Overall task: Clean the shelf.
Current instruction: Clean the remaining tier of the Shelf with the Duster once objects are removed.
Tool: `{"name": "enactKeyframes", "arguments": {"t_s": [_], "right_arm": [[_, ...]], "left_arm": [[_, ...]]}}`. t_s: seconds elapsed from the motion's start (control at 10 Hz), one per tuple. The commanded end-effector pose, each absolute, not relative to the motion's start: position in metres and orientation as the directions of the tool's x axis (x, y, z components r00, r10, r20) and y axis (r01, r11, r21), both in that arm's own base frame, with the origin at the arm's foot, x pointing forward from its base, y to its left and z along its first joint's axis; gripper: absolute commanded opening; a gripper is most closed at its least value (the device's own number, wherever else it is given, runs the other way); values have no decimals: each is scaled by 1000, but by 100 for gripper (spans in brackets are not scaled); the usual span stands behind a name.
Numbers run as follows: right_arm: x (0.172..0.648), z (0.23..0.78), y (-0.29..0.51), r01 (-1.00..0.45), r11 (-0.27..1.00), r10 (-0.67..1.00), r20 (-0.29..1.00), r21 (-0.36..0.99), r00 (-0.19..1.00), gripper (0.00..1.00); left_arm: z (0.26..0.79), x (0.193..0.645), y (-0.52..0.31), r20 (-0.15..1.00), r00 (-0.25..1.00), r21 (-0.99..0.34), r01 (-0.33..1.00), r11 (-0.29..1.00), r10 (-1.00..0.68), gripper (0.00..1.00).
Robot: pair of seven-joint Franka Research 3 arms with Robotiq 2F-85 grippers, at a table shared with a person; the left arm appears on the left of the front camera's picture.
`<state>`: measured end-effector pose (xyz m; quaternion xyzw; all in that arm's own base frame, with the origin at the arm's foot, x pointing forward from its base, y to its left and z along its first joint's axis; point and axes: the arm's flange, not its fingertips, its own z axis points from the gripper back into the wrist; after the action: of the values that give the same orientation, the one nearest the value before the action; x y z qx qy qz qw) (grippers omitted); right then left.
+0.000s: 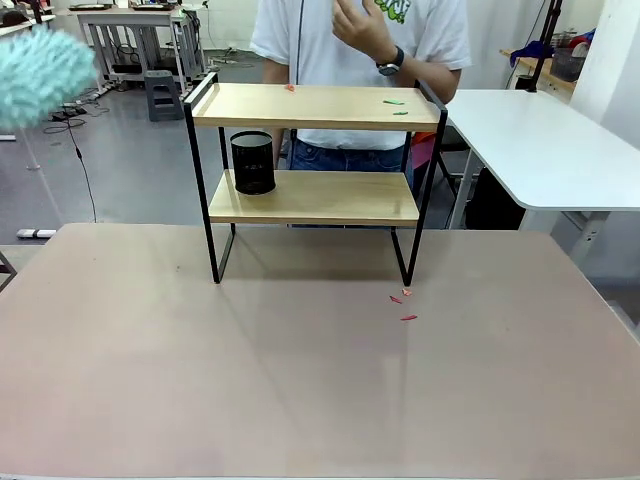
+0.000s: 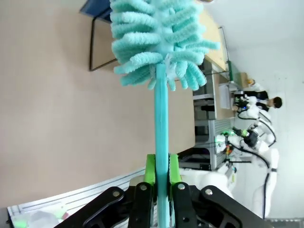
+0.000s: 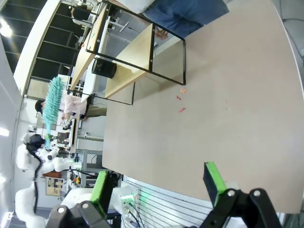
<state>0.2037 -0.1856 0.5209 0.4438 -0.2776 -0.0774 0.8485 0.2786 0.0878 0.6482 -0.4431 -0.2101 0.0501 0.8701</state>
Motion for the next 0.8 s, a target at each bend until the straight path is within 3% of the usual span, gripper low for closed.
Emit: {"name": "enactKeyframes", "arguments": {"t_s": [0.0, 0.3, 0.4, 0.5, 0.7], "right_arm": [[205, 523, -186, -144, 589, -373, 425, 795, 825, 100], [205, 523, -186, -144, 589, -373, 425, 795, 825, 100], [205, 523, -186, -144, 589, -373, 425, 795, 825, 100], [205, 523, -186, -144, 589, -373, 425, 795, 825, 100], [205, 523, -186, -144, 589, -373, 425, 795, 825, 100]], "left_arm": [[706, 310, 41, 333, 895, -745, 59, 664, 295, 12], [724, 352, -72, 382, 884, -675, 70, 734, 267, 12], [712, 361, -89, 317, 920, -685, 54, 726, 230, 12], [731, 333, -59, 387, 889, -695, 106, 711, 245, 12], [731, 333, -59, 387, 889, -695, 106, 711, 245, 12]]}}
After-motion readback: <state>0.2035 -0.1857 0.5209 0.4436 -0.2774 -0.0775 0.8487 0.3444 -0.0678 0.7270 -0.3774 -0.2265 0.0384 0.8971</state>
